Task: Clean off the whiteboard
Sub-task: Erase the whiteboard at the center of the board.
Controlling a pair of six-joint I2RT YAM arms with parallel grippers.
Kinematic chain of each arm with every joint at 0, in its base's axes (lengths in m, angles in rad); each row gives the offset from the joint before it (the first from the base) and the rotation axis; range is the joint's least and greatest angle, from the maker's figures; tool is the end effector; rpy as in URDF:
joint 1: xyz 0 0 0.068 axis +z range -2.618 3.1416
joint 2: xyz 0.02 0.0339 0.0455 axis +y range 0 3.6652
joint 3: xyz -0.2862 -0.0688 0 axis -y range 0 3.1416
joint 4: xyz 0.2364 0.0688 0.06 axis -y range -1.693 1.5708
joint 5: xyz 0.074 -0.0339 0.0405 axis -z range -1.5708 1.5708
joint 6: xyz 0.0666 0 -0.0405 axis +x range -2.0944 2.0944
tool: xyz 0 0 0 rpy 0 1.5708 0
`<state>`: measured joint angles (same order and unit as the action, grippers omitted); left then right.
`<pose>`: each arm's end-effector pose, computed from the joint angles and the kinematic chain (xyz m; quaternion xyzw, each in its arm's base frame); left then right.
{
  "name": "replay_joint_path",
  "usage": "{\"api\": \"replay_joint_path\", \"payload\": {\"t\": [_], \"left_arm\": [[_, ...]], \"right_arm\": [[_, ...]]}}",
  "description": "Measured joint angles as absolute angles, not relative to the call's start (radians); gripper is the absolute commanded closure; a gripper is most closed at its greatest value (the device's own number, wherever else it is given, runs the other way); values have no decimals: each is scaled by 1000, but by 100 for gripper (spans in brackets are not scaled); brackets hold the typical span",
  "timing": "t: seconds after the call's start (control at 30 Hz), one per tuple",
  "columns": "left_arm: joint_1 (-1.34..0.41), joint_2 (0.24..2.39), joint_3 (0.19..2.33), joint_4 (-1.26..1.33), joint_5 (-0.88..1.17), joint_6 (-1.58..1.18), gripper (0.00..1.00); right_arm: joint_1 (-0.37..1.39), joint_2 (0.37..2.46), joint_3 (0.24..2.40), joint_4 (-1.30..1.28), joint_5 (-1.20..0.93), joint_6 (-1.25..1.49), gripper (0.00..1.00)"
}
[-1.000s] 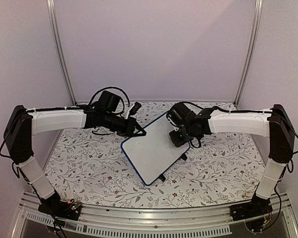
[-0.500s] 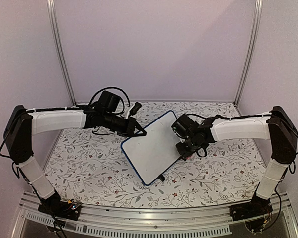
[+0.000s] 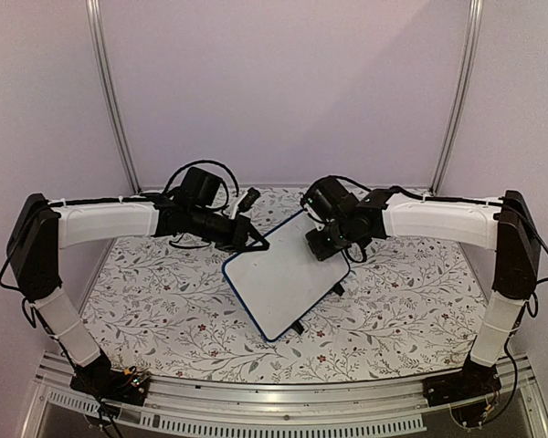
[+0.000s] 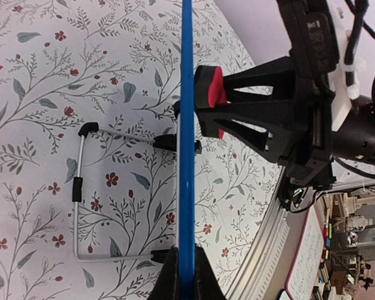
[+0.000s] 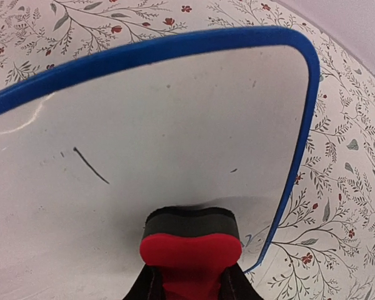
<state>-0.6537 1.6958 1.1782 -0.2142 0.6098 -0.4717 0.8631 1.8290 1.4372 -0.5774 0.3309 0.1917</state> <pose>0.2836 -0.2653 0.2467 0.2009 0.8565 -0.4392 0.1824 0.2843 0.2990 0.2425 -0.2643 0.9055 0.0112 0.3317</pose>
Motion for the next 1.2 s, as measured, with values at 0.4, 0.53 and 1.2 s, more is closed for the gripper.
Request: {"api": "replay_joint_path", "payload": {"t": [0.4, 0.53, 1.2], "left_arm": [[-652, 1695, 1178, -215, 603, -476, 100], [-652, 1695, 1178, -215, 607, -476, 100], [-652, 1695, 1178, -215, 610, -476, 100]], "right_arm": [[863, 1806, 1243, -575, 331, 202, 76], [863, 1805, 1216, -582, 327, 209, 76], [879, 1801, 1299, -574, 291, 183, 76]]}}
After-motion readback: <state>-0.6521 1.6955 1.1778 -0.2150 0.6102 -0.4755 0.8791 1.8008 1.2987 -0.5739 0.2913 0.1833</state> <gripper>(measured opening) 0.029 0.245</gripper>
